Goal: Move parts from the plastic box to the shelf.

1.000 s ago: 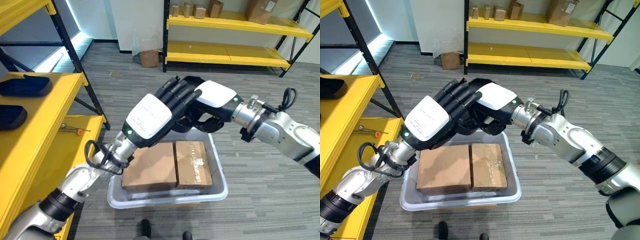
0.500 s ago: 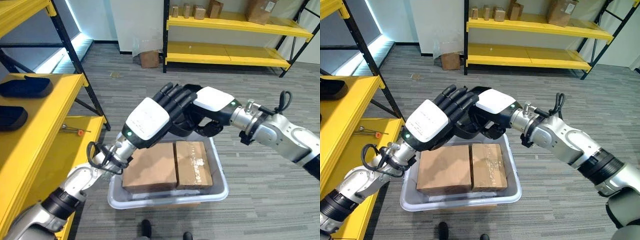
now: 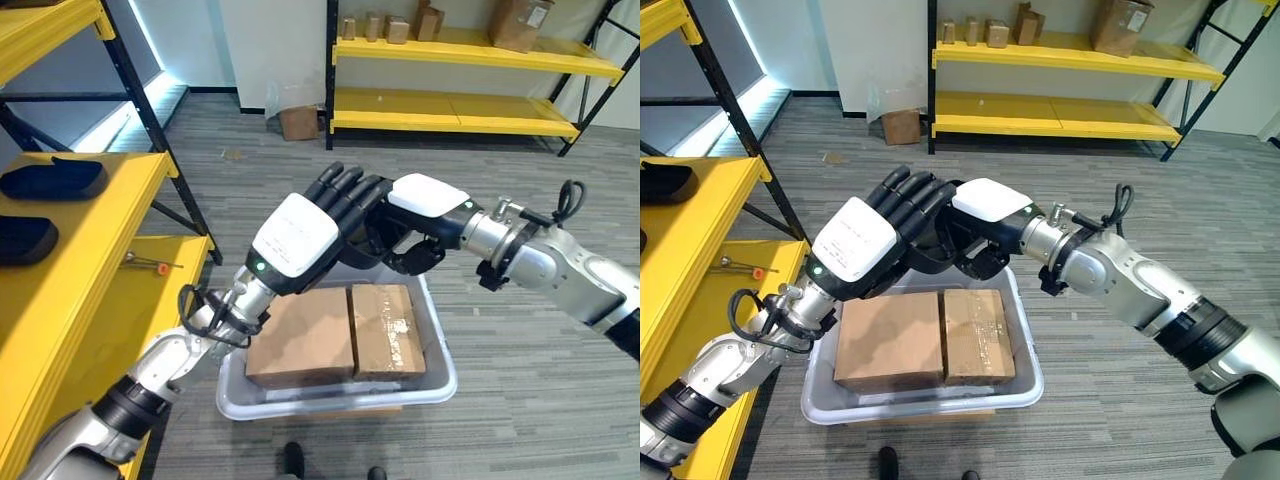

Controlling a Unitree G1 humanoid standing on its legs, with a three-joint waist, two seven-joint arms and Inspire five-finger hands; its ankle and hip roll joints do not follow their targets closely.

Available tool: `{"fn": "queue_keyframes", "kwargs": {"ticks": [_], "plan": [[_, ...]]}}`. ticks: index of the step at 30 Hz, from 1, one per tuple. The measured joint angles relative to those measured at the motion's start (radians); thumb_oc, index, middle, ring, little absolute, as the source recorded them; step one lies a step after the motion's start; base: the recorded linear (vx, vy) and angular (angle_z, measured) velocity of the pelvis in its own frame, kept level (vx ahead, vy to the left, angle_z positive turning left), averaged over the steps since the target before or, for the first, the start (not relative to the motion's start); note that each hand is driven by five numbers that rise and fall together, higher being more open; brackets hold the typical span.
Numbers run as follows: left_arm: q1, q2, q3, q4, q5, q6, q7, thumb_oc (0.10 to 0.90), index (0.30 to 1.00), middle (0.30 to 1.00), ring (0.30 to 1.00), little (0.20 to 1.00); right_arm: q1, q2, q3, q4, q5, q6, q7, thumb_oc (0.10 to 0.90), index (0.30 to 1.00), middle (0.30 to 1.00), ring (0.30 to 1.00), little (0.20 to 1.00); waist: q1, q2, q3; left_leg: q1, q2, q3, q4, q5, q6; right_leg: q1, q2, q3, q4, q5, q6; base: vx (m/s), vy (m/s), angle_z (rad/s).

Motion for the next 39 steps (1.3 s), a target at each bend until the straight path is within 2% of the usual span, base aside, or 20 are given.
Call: {"fn": "queue_keyframes", "kwargs": {"ticks": [6,22,30,31,32,33,39], "plan": [[-0.006,-0.014,0.003,0.000,0.000,0.018,0.012,0.400,0.300,0.300,0.300,0.300,0.007,0.025,-0.001,0.000,0.062,0.027,0.000,0.400,0.300,0.300,0.300,0.300,-0.015,0.000,0.000,0.000,0.000,0.001,0.000,0.000,0.000,0.000,0.000,0.001,0.000,0.000,0.000,-0.01,0.000,0.00],[-0.025,-0.018,-0.006,-0.005,-0.038,0.025,-0.010,0.400,0.300,0.300,0.300,0.300,0.007,0.041,-0.013,0.006,0.076,0.045,-0.003,0.400,0.300,0.300,0.300,0.300,-0.017,0.000,0.000,0.007,0.001,0.016,0.000,-0.003,0.004,-0.001,-0.001,0.019,0.000,0.002,0.001,-0.01,0.001,-0.02],[-0.025,0.022,-0.005,-0.012,-0.039,0.024,-0.011,0.400,0.300,0.300,0.300,0.300,0.025,0.066,-0.019,0.014,0.117,0.044,-0.004,0.400,0.300,0.300,0.300,0.300,-0.017,0.000,0.000,0.010,0.001,0.019,0.000,-0.006,0.004,0.001,-0.002,0.022,0.000,0.002,0.001,0.01,0.002,0.00],[-0.025,0.026,-0.004,-0.012,-0.039,0.021,-0.010,0.400,0.300,0.300,0.300,0.300,0.044,0.069,-0.039,0.011,0.131,0.043,-0.004,0.473,0.402,0.402,0.402,0.402,-0.015,0.000,0.000,0.010,0.001,0.019,0.000,-0.006,0.004,0.001,-0.002,0.022,0.000,0.002,0.001,0.00,0.000,0.00],[-0.024,0.033,-0.003,-0.014,-0.037,0.019,-0.011,0.400,0.300,0.300,0.300,0.300,0.068,0.076,-0.069,0.003,0.139,0.043,-0.004,0.580,0.553,0.553,0.553,0.553,-0.014,0.000,0.000,0.010,0.001,0.019,0.000,-0.006,0.004,0.000,-0.002,0.022,0.000,0.002,0.001,0.00,0.000,0.00],[-0.024,0.043,-0.002,-0.018,-0.037,0.019,-0.010,0.400,0.300,0.300,0.300,0.300,0.085,0.081,-0.087,-0.006,0.152,0.042,-0.004,0.900,1.000,1.000,1.000,1.000,-0.014,0.000,0.000,0.010,0.001,0.020,0.000,-0.006,0.004,0.000,-0.002,0.022,0.000,0.002,0.001,0.00,0.000,0.00],[-0.010,0.061,0.027,-0.051,-0.034,0.005,-0.018,0.400,0.300,0.300,0.300,0.300,0.172,0.099,-0.148,-0.053,0.172,0.033,-0.005,0.900,1.000,1.000,1.000,1.000,-0.016,0.000,0.000,0.013,0.001,0.024,-0.001,-0.010,0.003,0.001,-0.002,0.023,0.000,0.002,0.001,0.01,0.002,-0.02]]}}
